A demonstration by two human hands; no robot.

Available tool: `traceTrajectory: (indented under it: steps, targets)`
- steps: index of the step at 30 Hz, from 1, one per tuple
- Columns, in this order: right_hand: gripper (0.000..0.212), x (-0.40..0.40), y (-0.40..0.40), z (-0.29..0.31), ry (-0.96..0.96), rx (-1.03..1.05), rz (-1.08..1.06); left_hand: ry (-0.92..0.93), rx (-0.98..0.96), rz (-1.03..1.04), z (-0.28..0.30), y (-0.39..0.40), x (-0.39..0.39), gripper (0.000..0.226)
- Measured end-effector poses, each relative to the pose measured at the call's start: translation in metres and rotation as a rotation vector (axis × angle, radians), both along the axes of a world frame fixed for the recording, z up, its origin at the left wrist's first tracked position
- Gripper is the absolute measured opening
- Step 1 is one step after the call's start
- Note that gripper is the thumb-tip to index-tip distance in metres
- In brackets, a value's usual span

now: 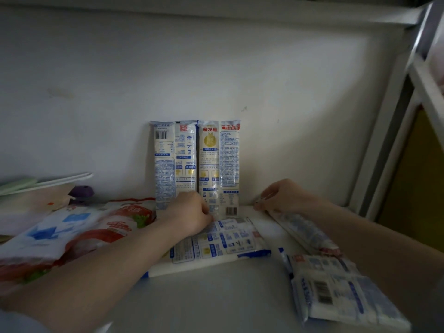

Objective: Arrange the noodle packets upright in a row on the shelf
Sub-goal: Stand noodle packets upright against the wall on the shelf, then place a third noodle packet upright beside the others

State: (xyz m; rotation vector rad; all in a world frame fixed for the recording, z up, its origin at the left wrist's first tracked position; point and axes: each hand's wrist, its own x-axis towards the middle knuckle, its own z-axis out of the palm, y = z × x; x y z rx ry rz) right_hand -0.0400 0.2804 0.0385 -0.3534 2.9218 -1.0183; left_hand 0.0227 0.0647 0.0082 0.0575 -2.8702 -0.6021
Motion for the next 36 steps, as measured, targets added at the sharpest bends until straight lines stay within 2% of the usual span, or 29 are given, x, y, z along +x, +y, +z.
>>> traceTrajectory:
  steps: [3, 6, 9, 12, 14, 17, 20, 21, 23, 25, 28, 33, 36]
  targets:
    - [0.039, 0.007, 0.028, 0.011, -0.017, 0.000, -0.032, -0.046, -0.027, -0.048, 0.004, 0.013, 0.004, 0.021]
    - [0.041, 0.012, 0.042, 0.011, -0.068, 0.045, -0.041, -0.054, -0.059, -0.065, 0.009, 0.021, 0.010, 0.029]
    - [0.046, 0.014, 0.053, 0.013, -0.046, 0.098, -0.075, -0.056, 0.009, -0.105, 0.014, 0.035, 0.012, 0.026]
    - [0.052, 0.010, 0.069, 0.018, 0.001, 0.167, -0.165, -0.062, -0.017, -0.166, 0.017, 0.067, 0.010, 0.028]
    - [0.050, 0.007, 0.082, 0.017, -0.057, 0.251, -0.202, -0.059, -0.019, -0.202, 0.017, 0.095, 0.007, 0.028]
    - [0.056, 0.005, 0.101, 0.009, -0.237, 0.295, -0.271, -0.117, 0.091, -0.231, 0.013, 0.132, -0.005, 0.031]
    - [0.083, 0.002, 0.117, -0.004, -0.359, 0.167, -0.324, -0.199, 0.218, -0.200, 0.005, 0.154, -0.025, 0.032]
    - [0.085, 0.002, 0.120, -0.007, -0.380, 0.124, -0.330, -0.219, 0.277, -0.176, 0.000, 0.158, -0.033, 0.034]
    - [0.080, 0.001, 0.121, -0.012, -0.414, 0.070, -0.327, -0.264, 0.400, -0.101, -0.008, 0.162, -0.044, 0.056]
    - [0.070, 0.002, 0.121, -0.014, -0.456, 0.050, -0.317, -0.344, 0.558, -0.038, -0.013, 0.163, -0.049, 0.064]
    - [0.077, -0.001, 0.122, -0.017, -0.495, 0.017, -0.294, -0.490, 0.889, 0.029, -0.013, 0.164, -0.052, 0.061]
    - [0.073, -0.002, 0.121, -0.018, -0.551, -0.045, -0.261, -0.573, 1.072, 0.011, -0.013, 0.171, -0.046, 0.053]
    - [0.087, 0.002, 0.119, -0.020, -0.620, -0.117, -0.225, -0.602, 1.122, -0.005, -0.013, 0.176, -0.041, 0.048]
